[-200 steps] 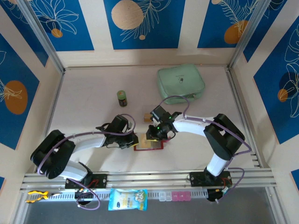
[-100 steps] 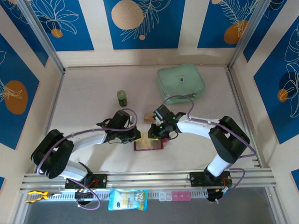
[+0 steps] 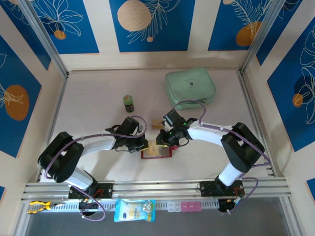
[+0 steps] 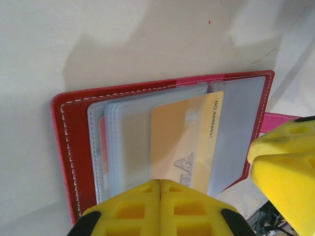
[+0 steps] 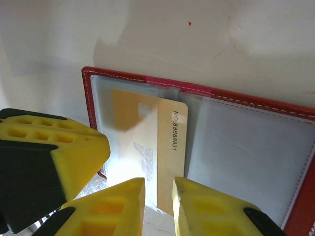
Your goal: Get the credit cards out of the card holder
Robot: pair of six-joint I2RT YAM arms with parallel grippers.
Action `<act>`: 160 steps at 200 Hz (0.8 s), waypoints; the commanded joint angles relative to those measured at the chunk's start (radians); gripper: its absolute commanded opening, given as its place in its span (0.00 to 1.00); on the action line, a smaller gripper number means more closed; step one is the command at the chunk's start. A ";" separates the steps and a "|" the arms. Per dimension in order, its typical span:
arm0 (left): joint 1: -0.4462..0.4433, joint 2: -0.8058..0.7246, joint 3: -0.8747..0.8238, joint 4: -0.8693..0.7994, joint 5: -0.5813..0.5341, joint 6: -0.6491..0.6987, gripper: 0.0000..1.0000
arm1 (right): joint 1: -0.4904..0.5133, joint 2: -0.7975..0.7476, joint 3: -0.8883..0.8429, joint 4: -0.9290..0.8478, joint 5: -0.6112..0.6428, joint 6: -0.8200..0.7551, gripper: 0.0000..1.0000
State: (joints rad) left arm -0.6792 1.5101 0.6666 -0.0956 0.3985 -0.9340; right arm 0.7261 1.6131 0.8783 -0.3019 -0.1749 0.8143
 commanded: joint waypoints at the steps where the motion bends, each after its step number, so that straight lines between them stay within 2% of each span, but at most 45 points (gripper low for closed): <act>1: -0.009 0.015 0.007 -0.021 -0.011 0.010 0.02 | -0.004 0.005 -0.018 0.004 -0.030 0.014 0.23; 160: -0.012 0.025 -0.010 -0.081 -0.045 0.007 0.00 | -0.007 0.063 -0.060 0.082 -0.078 0.034 0.22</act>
State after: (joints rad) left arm -0.6857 1.5181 0.6659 -0.1310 0.3801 -0.9337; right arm 0.7258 1.6600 0.8394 -0.2409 -0.2180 0.8322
